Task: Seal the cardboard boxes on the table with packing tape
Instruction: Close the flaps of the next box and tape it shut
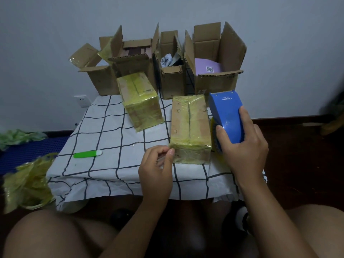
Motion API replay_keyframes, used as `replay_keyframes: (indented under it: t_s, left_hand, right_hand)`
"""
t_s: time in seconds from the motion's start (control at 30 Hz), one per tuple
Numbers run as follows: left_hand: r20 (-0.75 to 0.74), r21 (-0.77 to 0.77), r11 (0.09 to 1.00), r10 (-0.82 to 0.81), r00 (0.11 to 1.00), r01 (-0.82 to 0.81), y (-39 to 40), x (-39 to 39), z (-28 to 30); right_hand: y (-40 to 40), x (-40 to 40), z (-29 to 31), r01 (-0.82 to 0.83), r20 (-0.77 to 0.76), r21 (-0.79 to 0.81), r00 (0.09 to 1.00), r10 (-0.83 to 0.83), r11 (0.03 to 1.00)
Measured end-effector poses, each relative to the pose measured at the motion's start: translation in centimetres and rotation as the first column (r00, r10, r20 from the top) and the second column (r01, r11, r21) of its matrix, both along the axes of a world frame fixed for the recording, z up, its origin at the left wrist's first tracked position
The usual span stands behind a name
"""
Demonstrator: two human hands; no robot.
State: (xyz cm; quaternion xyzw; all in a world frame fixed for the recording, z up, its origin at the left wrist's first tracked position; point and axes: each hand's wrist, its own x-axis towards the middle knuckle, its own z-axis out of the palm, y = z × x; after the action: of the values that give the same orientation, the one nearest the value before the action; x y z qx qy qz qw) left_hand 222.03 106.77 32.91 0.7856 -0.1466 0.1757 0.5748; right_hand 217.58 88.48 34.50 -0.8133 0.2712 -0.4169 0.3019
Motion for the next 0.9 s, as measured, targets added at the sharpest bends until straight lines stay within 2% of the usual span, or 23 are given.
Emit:
replay_keyframes:
  t_s: [0.17,0.53,0.77,0.9]
  left_hand:
    - [0.046,0.019,0.999,0.043,0.998,-0.044,-0.3,0.2,0.0]
    - [0.008,0.028,0.999,0.027,1.000,-0.028,-0.7,1.0,-0.7]
    - [0.171,0.139,0.990,-0.007,0.985,-0.017,-0.1,1.9,-0.7]
    - [0.169,0.180,0.983,-0.056,0.984,0.025,0.9,2.2,-0.9]
  right_hand:
    - [0.0,0.0,0.0,0.003,0.001,0.011,1.000,-0.003,1.000]
    - [0.0,0.0,-0.1,-0.002,-0.006,0.004,1.000,0.002,1.000]
    - [-0.1,0.0,-0.1,-0.006,-0.003,-0.002,1.000,0.006,1.000]
    - [-0.1,0.0,-0.1,-0.009,-0.002,-0.013,1.000,0.009,1.000]
